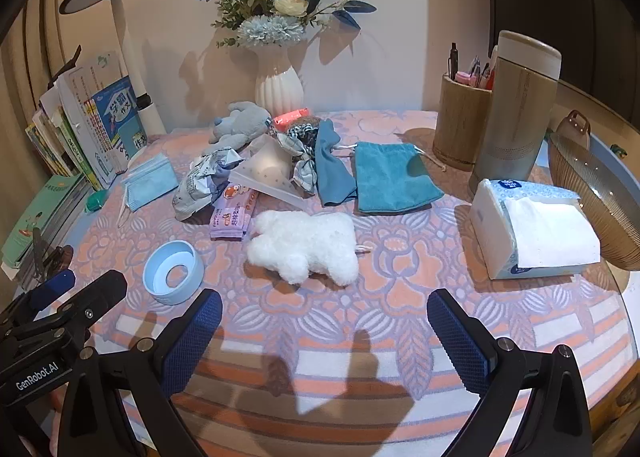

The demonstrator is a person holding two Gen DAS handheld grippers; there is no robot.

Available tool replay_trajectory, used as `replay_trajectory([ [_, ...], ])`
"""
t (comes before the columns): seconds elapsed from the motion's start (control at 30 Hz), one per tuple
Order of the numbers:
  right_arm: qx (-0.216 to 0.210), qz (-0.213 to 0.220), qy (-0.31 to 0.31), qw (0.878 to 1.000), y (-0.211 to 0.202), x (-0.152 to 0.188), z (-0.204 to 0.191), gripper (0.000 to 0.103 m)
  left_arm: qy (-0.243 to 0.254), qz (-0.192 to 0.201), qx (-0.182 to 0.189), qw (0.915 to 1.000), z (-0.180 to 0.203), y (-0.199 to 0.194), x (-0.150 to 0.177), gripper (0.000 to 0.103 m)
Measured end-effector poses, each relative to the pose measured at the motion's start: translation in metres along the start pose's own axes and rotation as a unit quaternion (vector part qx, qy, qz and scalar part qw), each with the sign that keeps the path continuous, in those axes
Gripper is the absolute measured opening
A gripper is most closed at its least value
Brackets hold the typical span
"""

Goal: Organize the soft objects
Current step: 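Move the left tool to the blue ring while the right tool approaches the white plush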

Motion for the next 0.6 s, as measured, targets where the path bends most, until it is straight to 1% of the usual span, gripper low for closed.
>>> replay_trajectory([
  [0.1, 0.010, 0.001, -0.005, 1.000, 0.004, -0.002, 0.007, 0.102, 0.002, -0.007, -0.001, 1.0000, -0.001, 0.007, 0.002, 0.101],
  [0.23, 0.009, 0.000, -0.006, 1.000, 0.009, -0.010, 0.019, 0.102, 0.006, -0.015, 0.001, 0.9999, -0.001, 0.015, 0.002, 0.101],
  [0.3, 0.000, -0.006, -0.016, 1.000, 0.012, -0.014, 0.022, 0.102, 0.009, -0.017, 0.003, 0.9998, 0.000, 0.018, 0.001, 0.101],
  [0.47, -0.034, -0.035, -0.059, 0.997, 0.027, -0.019, 0.020, 0.102, 0.018, -0.026, 0.004, 0.9995, 0.004, 0.029, 0.001, 0.101],
  [0.6, -0.042, -0.047, -0.106, 0.992, 0.037, -0.018, 0.011, 0.102, 0.026, -0.038, 0.005, 0.9989, 0.008, 0.038, 0.003, 0.101],
])
Point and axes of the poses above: each gripper's, at about its wrist camera, not at the fingertips, and y roughly the way its jaws point, z to its right, x to its underside, the point moved 9 cm from there along y, roughly the way its jaws point, and after that the axes turned 2 degrees about z, right-handed, at the moved point
